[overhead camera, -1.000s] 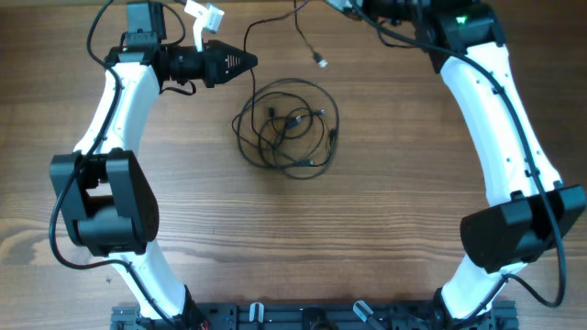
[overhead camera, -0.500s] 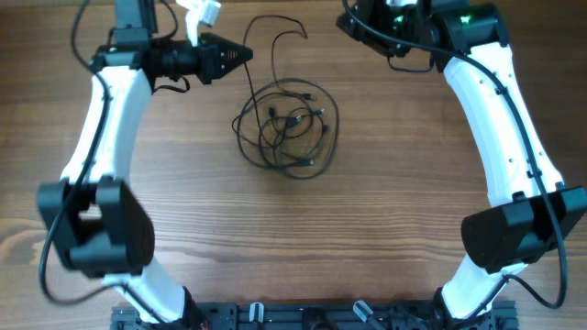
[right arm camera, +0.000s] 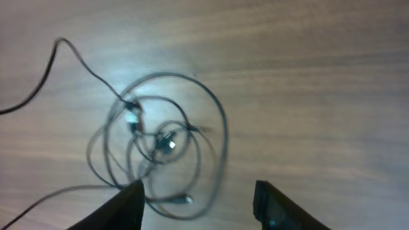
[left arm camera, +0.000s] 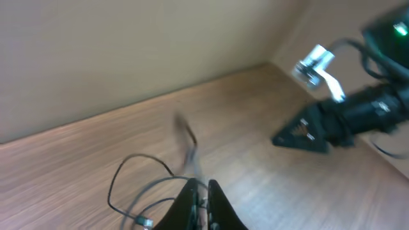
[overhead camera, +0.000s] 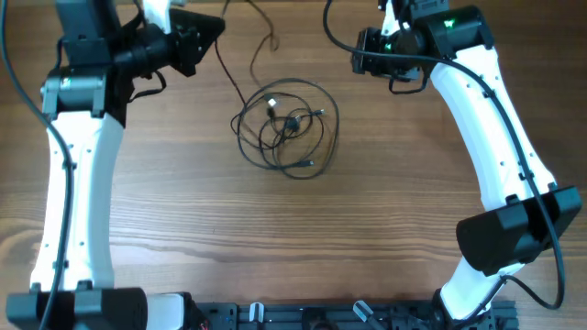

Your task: Untangle cables

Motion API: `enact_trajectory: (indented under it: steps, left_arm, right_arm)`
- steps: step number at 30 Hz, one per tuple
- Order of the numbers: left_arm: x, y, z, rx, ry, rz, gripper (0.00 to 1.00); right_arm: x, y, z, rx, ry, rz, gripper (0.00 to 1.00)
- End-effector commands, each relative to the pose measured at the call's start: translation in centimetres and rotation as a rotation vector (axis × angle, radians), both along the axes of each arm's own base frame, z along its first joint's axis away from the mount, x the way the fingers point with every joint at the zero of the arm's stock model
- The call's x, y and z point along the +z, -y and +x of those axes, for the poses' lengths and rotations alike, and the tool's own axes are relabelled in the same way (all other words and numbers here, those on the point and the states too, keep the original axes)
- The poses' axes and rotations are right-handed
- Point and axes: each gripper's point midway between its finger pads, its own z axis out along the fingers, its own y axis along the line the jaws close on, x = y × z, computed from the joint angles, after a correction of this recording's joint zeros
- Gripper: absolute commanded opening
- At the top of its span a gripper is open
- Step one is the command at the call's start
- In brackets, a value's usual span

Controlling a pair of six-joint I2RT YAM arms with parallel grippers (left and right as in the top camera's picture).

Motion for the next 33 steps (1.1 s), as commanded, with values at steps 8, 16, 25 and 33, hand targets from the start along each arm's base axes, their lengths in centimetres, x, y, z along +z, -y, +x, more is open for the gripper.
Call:
enact_trajectory:
  steps: [8,16,25,33]
  left_arm:
    - [7.1,-3.1,-2.2,0.229,0.126,0.046,0.11]
    - [6.1,-3.6,-2.8,0.258,0.075,0.068,0.14]
    - [4.2,-6.8,-2.2,0.437,0.014,0.169,0.33]
    - [2.8,-7.0,-2.8,0.441,-0.049,0.186,0.43]
  right_arm:
    - [0.1,1.3,-1.5,0.052,-0.006,-0.086,0.57]
    - [-3.4,0.8,-2.8,0.083,-0.093,-0.1,0.57]
    - [-7.4,-2.1,-4.4,0.151,-0.133,-0.109,0.6]
    - [-11.5,-2.2,-5.8,0.049,-0.199,-0.116,0.6]
